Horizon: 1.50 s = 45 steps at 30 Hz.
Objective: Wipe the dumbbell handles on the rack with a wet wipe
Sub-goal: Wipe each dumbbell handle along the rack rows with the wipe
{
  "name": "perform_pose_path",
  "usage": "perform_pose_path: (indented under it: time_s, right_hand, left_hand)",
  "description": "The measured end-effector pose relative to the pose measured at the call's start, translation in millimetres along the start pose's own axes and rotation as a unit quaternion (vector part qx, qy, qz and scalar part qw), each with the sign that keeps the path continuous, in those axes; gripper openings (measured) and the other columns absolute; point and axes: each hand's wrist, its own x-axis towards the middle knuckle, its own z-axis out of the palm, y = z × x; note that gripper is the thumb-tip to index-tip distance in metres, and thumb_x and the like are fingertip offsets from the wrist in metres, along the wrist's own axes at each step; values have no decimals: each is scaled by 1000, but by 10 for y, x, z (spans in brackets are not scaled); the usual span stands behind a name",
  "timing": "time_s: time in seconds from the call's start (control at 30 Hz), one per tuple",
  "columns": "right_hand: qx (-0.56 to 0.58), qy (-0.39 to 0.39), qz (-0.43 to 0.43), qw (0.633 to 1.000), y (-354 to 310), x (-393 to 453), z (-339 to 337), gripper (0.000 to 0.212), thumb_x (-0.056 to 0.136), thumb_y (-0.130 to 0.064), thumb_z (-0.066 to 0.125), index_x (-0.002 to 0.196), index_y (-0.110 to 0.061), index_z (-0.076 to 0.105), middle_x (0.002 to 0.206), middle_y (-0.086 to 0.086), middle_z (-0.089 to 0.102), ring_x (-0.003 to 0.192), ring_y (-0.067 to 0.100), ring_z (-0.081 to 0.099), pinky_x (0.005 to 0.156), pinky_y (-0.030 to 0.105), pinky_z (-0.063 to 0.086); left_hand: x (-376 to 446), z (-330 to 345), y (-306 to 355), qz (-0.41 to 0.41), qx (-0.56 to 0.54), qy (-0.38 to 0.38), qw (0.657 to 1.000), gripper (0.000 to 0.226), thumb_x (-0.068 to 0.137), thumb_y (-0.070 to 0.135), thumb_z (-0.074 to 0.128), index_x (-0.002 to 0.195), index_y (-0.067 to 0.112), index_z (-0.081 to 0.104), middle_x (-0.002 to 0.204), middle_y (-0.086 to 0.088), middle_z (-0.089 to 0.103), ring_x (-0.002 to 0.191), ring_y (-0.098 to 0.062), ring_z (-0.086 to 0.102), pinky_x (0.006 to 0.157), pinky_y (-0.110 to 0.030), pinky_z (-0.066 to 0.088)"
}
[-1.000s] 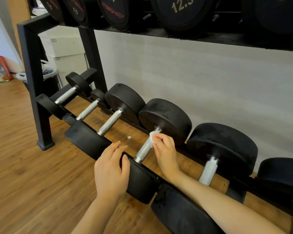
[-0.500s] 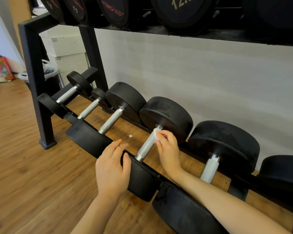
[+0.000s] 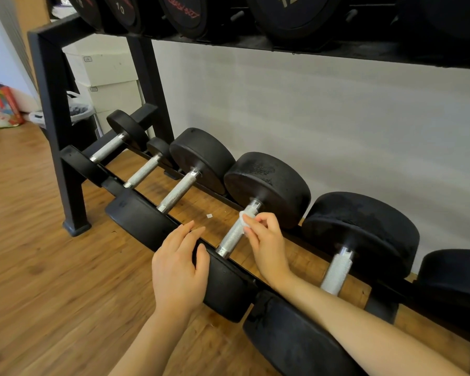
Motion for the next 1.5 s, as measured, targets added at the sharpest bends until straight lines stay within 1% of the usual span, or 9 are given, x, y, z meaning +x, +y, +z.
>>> perform_pose_path:
  time_s: [0.27,0.43,0.63,0.8,0.97,1.17,1.27,1.37,1.5]
  right_hand:
    - [-96,-5,-52,994,-3,-49,-40,25,95,-25,60,120,-23,64,104,-4,56,94,8,51,74,21,46]
    - [-150,-4,-101,984,-29,8,-48,38,92,-16,60,129,-16,60,117,3,57,108,14,47,82,27,50]
    - [-131,-41,-121,983,-24,16,-36,37,87,-7,67,124,-8,63,117,3,59,108,11,46,75,18,52]
    - [-116,-10,-94,989,7,31,-40,27,93,-9,61,120,-11,64,114,1,56,106,-7,37,81,17,50]
    - [-105,-33,-136,985,-103,-55,-83,9,97,-36,57,98,-30,64,105,-6,53,92,3,58,81,26,55]
    - [-101,-17,-135,986,94,49,-31,23,90,-9,63,113,-8,69,109,6,62,100,15,51,78,22,49]
    - [-60,-49,-139,987,74,28,-27,20,94,-15,56,107,-9,70,106,5,63,102,11,51,86,24,49]
    - [-61,-34,-149,986,9,51,-83,28,90,-16,60,115,-10,69,105,2,62,101,7,48,82,11,46]
    - [-84,-4,-163,983,9,103,-105,26,92,-21,55,107,-8,71,101,3,63,98,10,48,76,13,46]
  left_hand:
    - [-7,-18,26,2,3,-3,1000,54,91,41,30,125,20,66,135,1,60,130,-17,49,106,-35,34]
    - [1,-14,23,0,3,-3,1000,53,91,40,30,125,20,66,135,2,60,130,-17,50,106,-38,37]
    - [-4,-14,17,3,3,-1,1000,53,92,39,30,125,19,67,134,1,61,130,-18,50,106,-38,37]
    - [6,-7,10,4,1,-3,1000,53,92,40,31,125,20,67,134,2,61,130,-16,50,107,-37,37]
    - [4,-10,20,1,1,-1,1000,52,92,39,31,124,21,67,134,2,61,130,-16,50,106,-40,40]
    - [5,-11,21,2,-2,1,1000,51,92,38,32,123,20,68,132,2,62,128,-16,51,106,-40,41]
    - [-3,-6,13,1,2,2,1000,50,92,38,32,123,21,67,132,2,62,128,-16,51,106,-37,38]
    - [-5,-12,11,0,0,1,1000,51,92,38,32,123,21,67,132,3,62,128,-15,51,107,-39,40]
    - [1,-10,20,4,-3,6,1000,50,92,38,32,122,21,68,131,2,62,127,-15,52,106,-37,39]
